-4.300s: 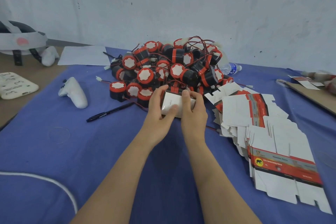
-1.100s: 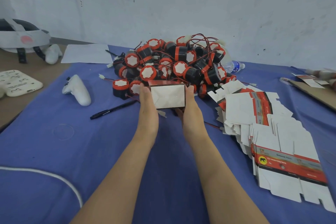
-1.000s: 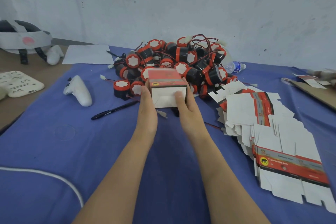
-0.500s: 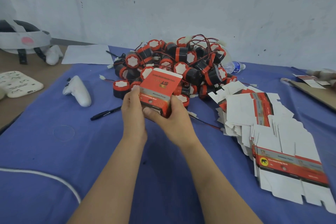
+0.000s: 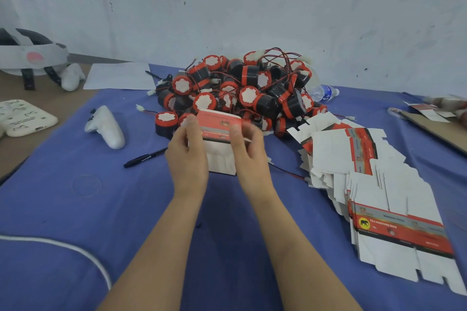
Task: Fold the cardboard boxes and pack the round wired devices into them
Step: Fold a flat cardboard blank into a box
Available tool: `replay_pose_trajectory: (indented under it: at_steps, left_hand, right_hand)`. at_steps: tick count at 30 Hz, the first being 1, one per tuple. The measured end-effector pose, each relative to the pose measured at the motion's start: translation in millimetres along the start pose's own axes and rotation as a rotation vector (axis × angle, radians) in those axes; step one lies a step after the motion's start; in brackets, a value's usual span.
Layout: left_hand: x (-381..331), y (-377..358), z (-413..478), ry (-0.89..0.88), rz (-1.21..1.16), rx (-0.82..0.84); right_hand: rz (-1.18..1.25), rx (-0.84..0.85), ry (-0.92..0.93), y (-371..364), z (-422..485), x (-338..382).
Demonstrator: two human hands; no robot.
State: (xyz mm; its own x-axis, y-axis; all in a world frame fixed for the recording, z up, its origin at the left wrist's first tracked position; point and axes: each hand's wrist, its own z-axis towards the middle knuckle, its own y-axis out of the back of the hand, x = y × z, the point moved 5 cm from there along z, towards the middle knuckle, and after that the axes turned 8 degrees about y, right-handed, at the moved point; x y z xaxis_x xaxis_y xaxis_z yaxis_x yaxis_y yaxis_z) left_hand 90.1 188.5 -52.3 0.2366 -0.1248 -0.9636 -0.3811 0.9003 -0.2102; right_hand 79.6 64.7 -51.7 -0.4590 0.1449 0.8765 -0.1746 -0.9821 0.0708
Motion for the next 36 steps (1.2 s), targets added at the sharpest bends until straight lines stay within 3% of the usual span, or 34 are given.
replay_pose_trajectory:
  at_steps: [4,9,16,27,36]
  left_hand:
    - [-12,-4,-11,-0.279,0.199,0.059]
    - [-29,-4,-17,-0.56,0.326,0.102]
    - [-38,-21,-40,-0.735,0.415,0.253]
    - [-39,-26,-48,-0.769,0.407,0.306]
    - [-30,-24,-39,-0.626,0.374,0.289]
  right_hand:
    - [-0.162,-0.065,0.091,16,7,12]
    - [-0.14,0.193,-0.063,20,11,3]
    - [-0.139,0.143,-0.051,27,11,9]
    - [-0.03,0.141,-0.149,27,11,3]
    - [-0.231,-0.117,0.092,33,11,15]
